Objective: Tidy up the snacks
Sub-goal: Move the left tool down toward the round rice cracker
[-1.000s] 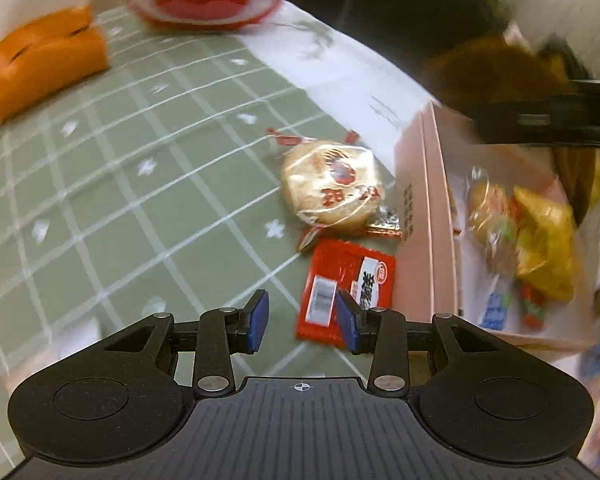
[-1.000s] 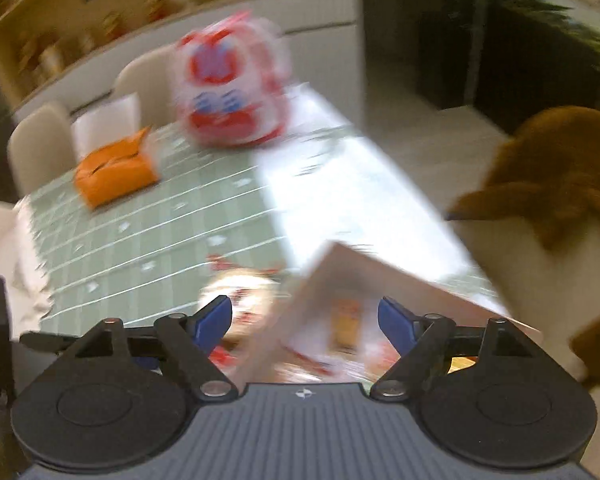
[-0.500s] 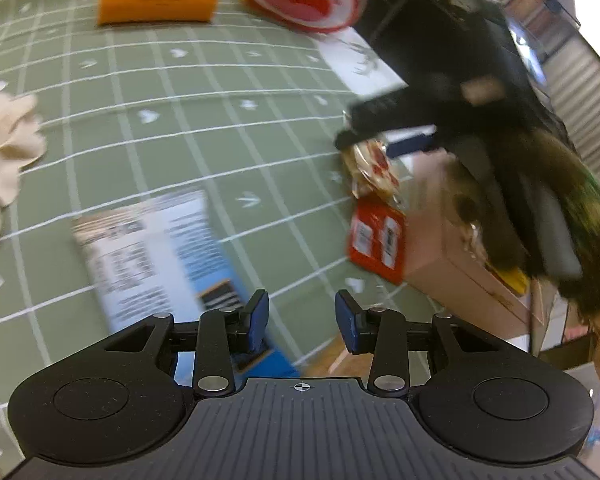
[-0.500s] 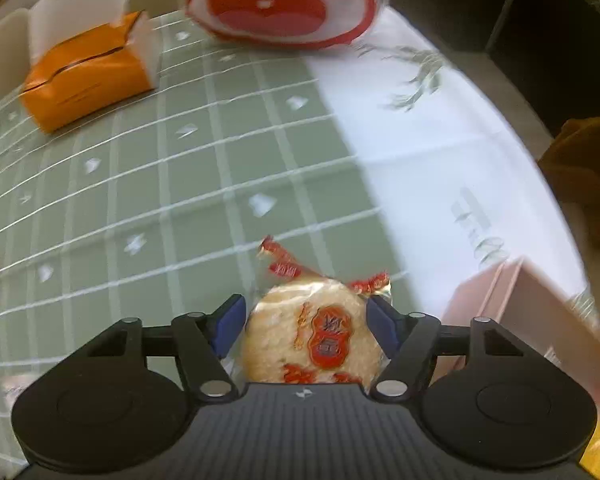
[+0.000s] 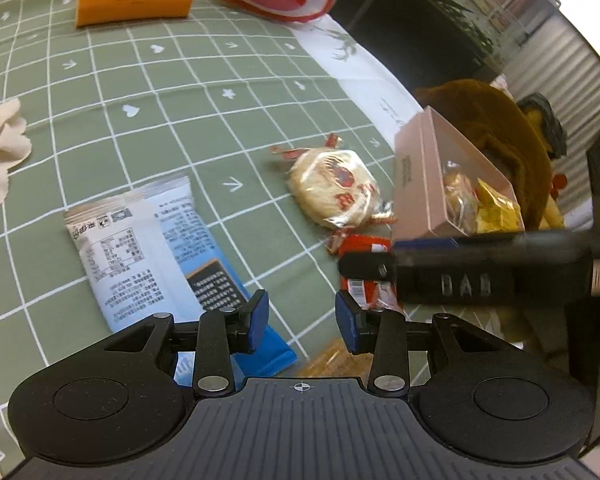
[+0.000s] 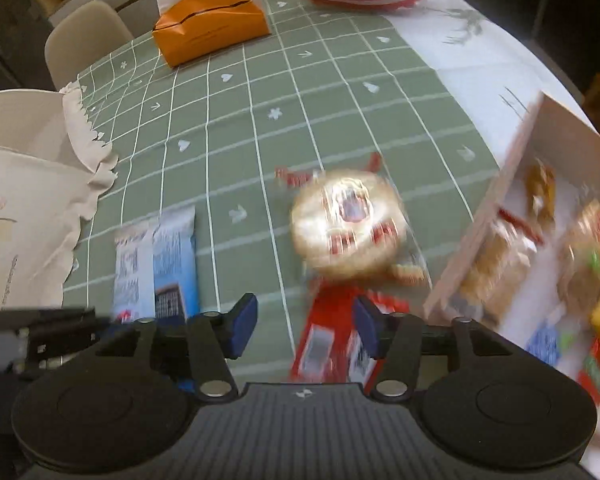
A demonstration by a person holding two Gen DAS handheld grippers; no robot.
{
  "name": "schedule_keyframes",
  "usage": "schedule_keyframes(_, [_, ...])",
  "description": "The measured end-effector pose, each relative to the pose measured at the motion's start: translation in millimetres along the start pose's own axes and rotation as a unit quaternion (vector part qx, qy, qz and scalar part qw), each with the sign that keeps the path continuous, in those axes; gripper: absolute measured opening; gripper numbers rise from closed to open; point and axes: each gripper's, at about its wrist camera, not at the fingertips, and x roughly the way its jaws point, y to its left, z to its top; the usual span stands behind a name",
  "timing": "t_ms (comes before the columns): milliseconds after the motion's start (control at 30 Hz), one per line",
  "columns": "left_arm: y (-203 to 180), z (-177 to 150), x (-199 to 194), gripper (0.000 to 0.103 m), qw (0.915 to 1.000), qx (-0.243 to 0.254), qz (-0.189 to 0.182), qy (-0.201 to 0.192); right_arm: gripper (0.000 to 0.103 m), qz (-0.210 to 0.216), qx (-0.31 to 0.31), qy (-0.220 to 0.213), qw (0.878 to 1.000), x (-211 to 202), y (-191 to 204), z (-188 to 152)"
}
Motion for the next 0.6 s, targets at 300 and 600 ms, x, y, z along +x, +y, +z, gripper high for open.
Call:
schedule_keyframes(300, [-7.6,-4.7,-7.2,0.042,0.9998,0.017,0.013,-0.003,0.065,-0.048,0.093,-0.008,0.995,9.5,-32.9,-32.0])
schedule_keyframes(600, [-3.5,-15.9,-24.3,0.042,0.9986,0.002,0.050,-0.013,0.085,-0.097,0.075,-0.031,0.992,26.3,-5.0,-28.9])
